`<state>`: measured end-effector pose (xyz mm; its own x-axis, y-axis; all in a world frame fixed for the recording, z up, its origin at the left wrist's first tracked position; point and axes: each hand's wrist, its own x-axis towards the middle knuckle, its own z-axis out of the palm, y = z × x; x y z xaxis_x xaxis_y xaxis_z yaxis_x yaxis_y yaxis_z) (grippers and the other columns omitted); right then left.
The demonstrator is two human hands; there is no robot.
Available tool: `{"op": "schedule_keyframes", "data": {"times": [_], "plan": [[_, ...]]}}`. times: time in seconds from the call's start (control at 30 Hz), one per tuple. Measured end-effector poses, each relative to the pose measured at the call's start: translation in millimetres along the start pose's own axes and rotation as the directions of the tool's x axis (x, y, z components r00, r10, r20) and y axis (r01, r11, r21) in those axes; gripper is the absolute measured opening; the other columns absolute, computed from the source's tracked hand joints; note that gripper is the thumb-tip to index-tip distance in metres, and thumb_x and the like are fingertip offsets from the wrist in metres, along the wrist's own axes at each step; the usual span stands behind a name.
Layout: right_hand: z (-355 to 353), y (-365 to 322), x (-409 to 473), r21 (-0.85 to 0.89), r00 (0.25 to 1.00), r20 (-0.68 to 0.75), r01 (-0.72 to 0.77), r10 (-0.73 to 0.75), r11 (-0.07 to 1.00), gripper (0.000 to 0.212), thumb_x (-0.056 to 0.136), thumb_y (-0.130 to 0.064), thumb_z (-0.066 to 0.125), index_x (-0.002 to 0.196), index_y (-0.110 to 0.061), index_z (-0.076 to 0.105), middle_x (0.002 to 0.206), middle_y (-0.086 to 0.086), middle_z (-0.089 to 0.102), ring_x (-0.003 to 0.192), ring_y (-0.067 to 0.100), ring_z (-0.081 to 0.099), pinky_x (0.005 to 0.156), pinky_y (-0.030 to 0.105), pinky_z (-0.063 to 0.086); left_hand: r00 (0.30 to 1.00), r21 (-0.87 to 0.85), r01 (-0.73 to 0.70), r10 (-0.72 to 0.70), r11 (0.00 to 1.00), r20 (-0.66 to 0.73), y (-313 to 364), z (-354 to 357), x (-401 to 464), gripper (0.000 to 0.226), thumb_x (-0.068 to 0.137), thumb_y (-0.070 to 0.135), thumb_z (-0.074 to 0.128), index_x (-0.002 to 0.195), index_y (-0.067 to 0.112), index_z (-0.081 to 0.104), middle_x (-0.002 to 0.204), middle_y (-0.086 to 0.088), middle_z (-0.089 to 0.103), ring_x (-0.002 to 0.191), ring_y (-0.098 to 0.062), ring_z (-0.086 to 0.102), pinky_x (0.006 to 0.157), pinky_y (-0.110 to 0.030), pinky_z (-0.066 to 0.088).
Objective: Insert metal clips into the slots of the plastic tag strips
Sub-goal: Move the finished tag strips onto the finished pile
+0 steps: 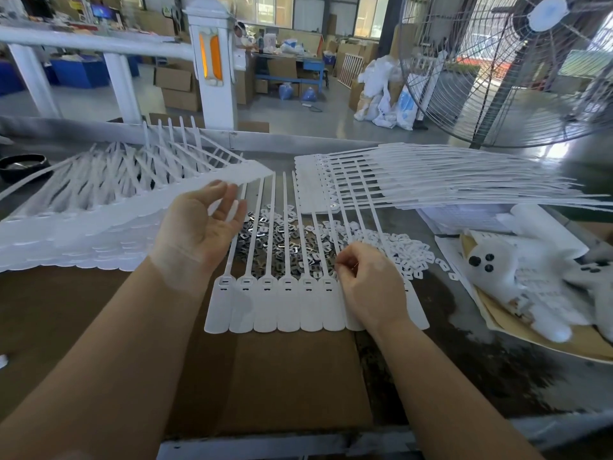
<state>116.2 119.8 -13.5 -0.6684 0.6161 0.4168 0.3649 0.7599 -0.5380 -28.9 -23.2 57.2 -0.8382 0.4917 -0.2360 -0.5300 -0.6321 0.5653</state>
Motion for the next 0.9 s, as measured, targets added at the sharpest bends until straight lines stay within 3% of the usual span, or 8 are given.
{"op": "schedule_keyframes", "data": {"times": [0.13,0.23,0.37,0.47,0.57,0.73,0.9], "plan": [[1,1,0,0.018,1.0,-0.001,-0.008,0.008,1.0,0.007,0.087,-0.013,0.059,0.089,-0.016,0.064,0.088,-0.006,0.061,0.081,0.009,0.052,0.073,0.022,0.042,0.999,0.146,-0.002,-0.003,0.989,0.035,-20,7,-11,0.013,0.092,-0.001,0.05,0.101,0.002,0.059,0.098,-0.006,0.063,0.098,-0.015,0.063,0.082,-0.03,0.054],[0,2,0,0.084,0.999,-0.03,-0.032,0.034,0.996,0.009,0.089,-0.013,0.057,0.093,-0.016,0.064,0.087,-0.008,0.061,0.082,0.009,0.054,0.075,0.021,0.043,0.999,0.222,0.007,-0.016,0.975,0.035,-37,8,-18,0.011,0.09,0.001,0.055,0.098,0.002,0.061,0.091,-0.002,0.067,0.092,-0.014,0.065,0.082,-0.029,0.054],[-3,1,0,0.331,0.979,-0.147,-0.087,0.143,0.939,0.019,0.097,-0.017,0.045,0.104,-0.017,0.062,0.088,-0.003,0.065,0.085,0.013,0.059,0.078,0.03,0.049,0.996,0.267,0.075,-0.083,0.961,0.016,-60,6,-31,0.009,0.086,0.002,0.06,0.094,0.003,0.063,0.08,-0.001,0.072,0.087,-0.014,0.068,0.079,-0.027,0.054],[-8,2,2,0.572,0.929,-0.202,-0.145,0.31,0.807,0.025,0.101,-0.023,0.033,0.106,-0.022,0.058,0.087,0.001,0.067,0.083,0.015,0.063,0.074,0.029,0.05,0.992,0.283,0.125,-0.124,0.951,-0.02,-75,6,-40,0.016,0.083,0.002,0.064,0.098,0.0,0.063,0.083,-0.004,0.071,0.087,-0.015,0.068,0.078,-0.026,0.054],[-12,3,5,0.725,0.885,-0.172,-0.184,0.433,0.664,0.028,0.102,-0.028,0.03,0.106,-0.02,0.057,0.084,0.004,0.07,0.079,0.018,0.067,0.067,0.027,0.051,0.99,0.292,0.141,-0.132,0.946,-0.05,-82,4,-48,0.02,0.082,0.001,0.065,0.101,-0.003,0.061,0.09,-0.009,0.07,0.086,-0.016,0.068,0.076,-0.026,0.054],[-14,3,7,0.738,0.901,-0.078,-0.236,0.427,0.632,0.026,0.1,-0.035,0.034,0.091,-0.032,0.059,0.086,0.0,0.07,0.081,0.016,0.067,0.061,0.021,0.051,0.989,0.323,0.151,-0.141,0.934,-0.054,-90,-5,-61,0.025,0.08,0.003,0.066,0.104,-0.004,0.062,0.092,-0.01,0.072,0.088,-0.018,0.069,0.077,-0.024,0.054],[-21,6,17,0.689,0.888,0.073,-0.374,0.454,0.621,0.023,0.093,-0.039,0.052,0.079,-0.024,0.064,0.083,0.0,0.069,0.075,0.013,0.064,0.057,0.022,0.047,0.98,0.36,0.198,-0.197,0.912,-0.041,-99,-11,-73,0.035,0.073,0.009,0.07,0.106,-0.001,0.062,0.092,-0.009,0.073,0.088,-0.017,0.07,0.08,-0.026,0.052]]}}
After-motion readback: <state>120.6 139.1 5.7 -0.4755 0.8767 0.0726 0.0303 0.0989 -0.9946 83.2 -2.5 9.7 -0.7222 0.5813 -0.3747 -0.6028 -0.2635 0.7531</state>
